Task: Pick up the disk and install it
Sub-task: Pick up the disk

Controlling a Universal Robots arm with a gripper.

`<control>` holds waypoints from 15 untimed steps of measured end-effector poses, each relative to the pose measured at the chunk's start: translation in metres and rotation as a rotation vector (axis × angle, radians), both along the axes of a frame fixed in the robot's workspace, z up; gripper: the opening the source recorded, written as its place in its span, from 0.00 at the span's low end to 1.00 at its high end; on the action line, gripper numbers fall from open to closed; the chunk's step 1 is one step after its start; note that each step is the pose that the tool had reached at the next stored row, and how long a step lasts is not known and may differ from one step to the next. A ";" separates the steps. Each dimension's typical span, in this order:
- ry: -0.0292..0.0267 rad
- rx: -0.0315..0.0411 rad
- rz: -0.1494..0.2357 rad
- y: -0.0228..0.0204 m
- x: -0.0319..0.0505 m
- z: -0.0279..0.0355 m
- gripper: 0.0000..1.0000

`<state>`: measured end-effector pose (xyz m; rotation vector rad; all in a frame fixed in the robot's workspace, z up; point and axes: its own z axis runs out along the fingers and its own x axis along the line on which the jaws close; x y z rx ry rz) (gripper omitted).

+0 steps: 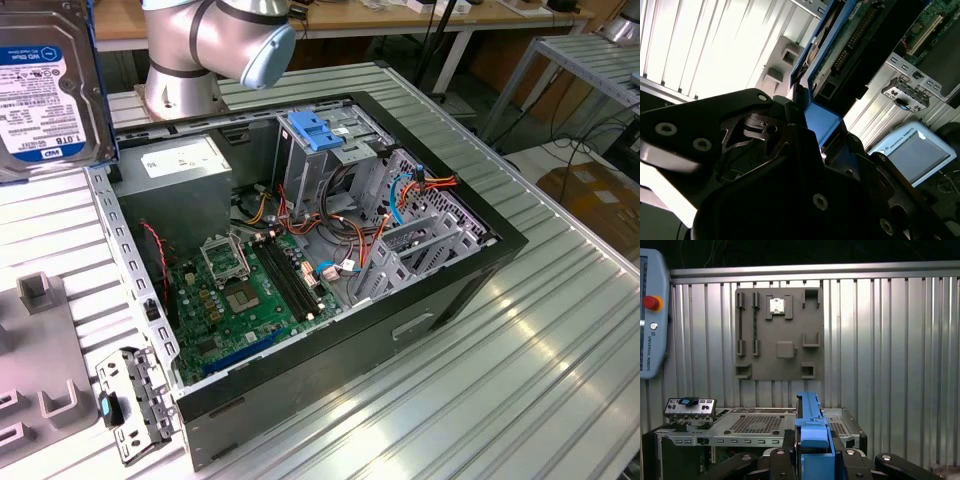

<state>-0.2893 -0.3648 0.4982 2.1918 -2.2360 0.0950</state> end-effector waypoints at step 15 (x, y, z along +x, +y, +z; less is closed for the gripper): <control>0.0001 -0.0001 -0.001 -0.0041 0.0329 0.0000 0.37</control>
